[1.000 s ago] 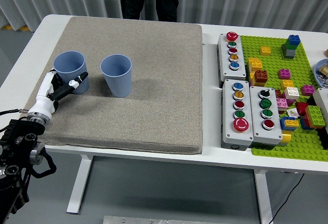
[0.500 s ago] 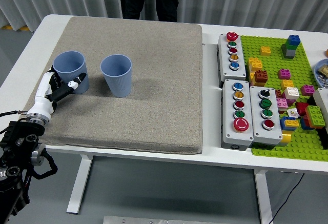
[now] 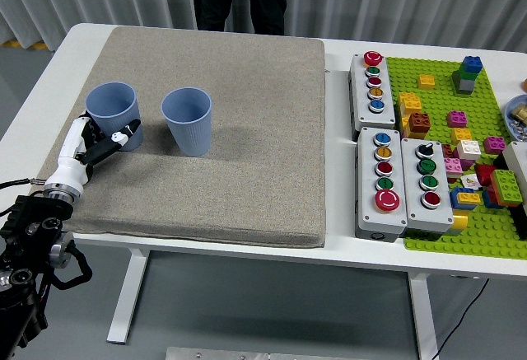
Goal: Pick cup pour cup place
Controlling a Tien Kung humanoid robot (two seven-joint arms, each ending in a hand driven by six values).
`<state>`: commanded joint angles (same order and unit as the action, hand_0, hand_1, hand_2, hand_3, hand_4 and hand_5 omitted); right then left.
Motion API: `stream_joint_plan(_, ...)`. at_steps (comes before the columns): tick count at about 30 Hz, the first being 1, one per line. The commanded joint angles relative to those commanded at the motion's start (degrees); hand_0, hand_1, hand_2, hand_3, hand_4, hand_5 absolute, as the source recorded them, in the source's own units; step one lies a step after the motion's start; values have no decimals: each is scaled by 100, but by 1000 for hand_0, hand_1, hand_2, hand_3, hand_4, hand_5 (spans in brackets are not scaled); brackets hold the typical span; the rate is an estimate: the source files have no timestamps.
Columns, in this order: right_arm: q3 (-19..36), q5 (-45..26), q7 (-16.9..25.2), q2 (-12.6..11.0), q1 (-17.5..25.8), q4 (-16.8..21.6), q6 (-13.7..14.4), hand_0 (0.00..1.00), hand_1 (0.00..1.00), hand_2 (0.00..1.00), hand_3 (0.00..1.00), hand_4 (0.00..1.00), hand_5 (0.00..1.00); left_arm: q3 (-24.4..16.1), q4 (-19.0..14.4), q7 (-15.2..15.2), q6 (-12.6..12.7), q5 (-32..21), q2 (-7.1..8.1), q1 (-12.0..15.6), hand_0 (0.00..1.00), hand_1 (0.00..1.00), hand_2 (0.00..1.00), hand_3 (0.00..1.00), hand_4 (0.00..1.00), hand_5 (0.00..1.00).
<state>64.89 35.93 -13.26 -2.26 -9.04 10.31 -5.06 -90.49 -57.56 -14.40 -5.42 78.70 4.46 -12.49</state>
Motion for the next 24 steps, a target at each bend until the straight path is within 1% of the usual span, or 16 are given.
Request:
stream_joint_plan(1, -1, -1, 1, -1, -1, 0, 0, 683, 683, 695, 653, 443, 176, -1, -1, 1, 0, -3, -2, -1, 768, 790, 941, 967, 850, 284)
stream_joint_plan(6, -9, -20, 2, 0, -19, 0, 2, 683, 683, 695, 653, 443, 176, 9, -16, 2, -21, -25, -5, -21, 768, 790, 941, 967, 850, 284)
stream_joint_plan(7, -10, -23, 2, 0, -20, 0, 3, 683, 684, 695, 653, 443, 176, 10, -18, 1, -24, -31, -4, -23, 739, 788, 942, 968, 850, 289)
stream_joint_plan(12, -10, -21, 0, -1, -23, 0, 2, 683, 684, 695, 653, 443, 176, 11, -32, 3, -43, -57, -3, -29, 739, 788, 942, 968, 850, 289)
stream_joint_plan(13, -11, -21, 0, -1, -22, 0, 2, 682, 684, 695, 652, 443, 175, 12, -33, 2, -33, -56, -2, -27, 711, 770, 940, 964, 835, 275)
stream_joint_plan(18, -11, -23, 3, -3, -21, 0, 1, 682, 684, 695, 652, 443, 175, 16, -45, 21, 81, -24, -8, -24, 711, 770, 940, 964, 835, 275)
stream_joint_plan(19, -10, -24, 3, -3, -26, 0, 1, 683, 683, 695, 652, 443, 175, 19, -44, 22, 112, -28, -11, -28, 650, 692, 876, 923, 792, 242)
stream_joint_plan(24, -12, -35, 6, -4, -37, 0, 3, 683, 683, 695, 652, 443, 175, 37, -35, 48, 213, -27, -20, -38, 650, 692, 876, 923, 792, 242)
